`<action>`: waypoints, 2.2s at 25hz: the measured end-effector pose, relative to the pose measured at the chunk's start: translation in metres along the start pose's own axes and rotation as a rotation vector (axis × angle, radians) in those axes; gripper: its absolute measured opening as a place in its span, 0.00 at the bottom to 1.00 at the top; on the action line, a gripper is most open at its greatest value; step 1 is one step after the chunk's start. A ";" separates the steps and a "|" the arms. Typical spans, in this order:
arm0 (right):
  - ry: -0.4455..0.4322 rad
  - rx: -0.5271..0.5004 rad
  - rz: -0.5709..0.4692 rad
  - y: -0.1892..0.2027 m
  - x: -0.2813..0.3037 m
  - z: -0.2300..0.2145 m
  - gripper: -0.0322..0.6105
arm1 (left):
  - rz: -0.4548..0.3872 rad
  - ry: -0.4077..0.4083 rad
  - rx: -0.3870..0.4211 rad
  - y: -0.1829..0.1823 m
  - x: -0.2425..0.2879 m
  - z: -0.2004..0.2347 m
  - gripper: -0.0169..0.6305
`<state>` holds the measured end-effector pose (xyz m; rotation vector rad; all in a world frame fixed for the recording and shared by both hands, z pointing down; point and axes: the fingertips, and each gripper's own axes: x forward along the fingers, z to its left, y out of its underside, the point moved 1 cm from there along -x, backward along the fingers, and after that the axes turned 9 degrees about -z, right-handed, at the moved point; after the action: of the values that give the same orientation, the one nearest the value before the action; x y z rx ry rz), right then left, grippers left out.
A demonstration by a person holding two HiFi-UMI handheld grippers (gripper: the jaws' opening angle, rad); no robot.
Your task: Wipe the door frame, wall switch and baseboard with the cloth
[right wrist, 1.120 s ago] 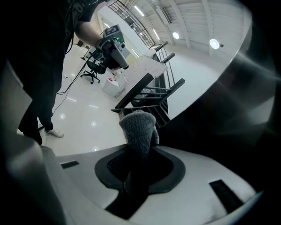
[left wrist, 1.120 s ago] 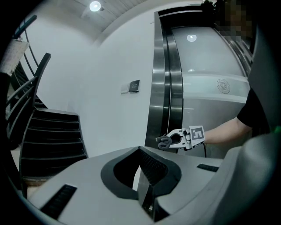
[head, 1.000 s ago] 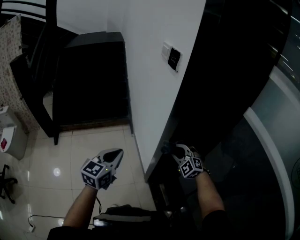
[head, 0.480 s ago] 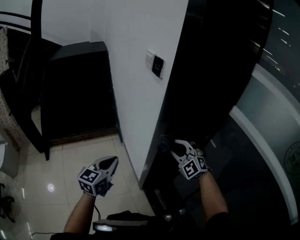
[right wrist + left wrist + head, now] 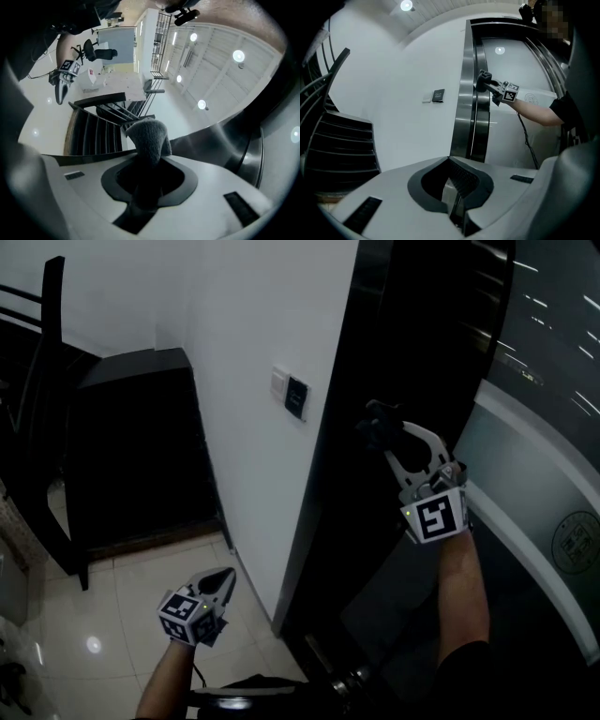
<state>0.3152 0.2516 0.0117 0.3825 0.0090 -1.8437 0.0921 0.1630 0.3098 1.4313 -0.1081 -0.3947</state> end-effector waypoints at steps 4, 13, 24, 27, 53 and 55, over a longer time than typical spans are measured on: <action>-0.037 0.006 0.062 0.019 0.016 0.009 0.19 | -0.007 -0.023 -0.001 0.000 -0.009 0.010 0.01; -0.064 0.064 0.079 0.033 0.002 0.062 0.19 | 0.016 -0.038 -0.007 0.003 -0.019 0.020 0.01; -0.182 0.109 0.132 0.044 -0.016 0.123 0.19 | 0.030 0.005 -0.006 0.002 -0.007 0.004 0.01; -0.208 0.135 0.143 0.047 -0.021 0.143 0.19 | 0.033 0.006 -0.006 0.003 -0.007 0.002 0.01; -0.570 0.345 0.288 0.079 -0.078 0.357 0.19 | 0.084 -0.035 -0.019 0.020 -0.023 0.004 0.01; -0.585 0.357 0.296 0.081 -0.080 0.367 0.19 | 0.086 -0.044 -0.019 0.020 -0.027 0.008 0.01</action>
<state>0.3174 0.2280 0.3948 0.0690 -0.7461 -1.5984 0.0691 0.1663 0.3347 1.3949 -0.2004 -0.3560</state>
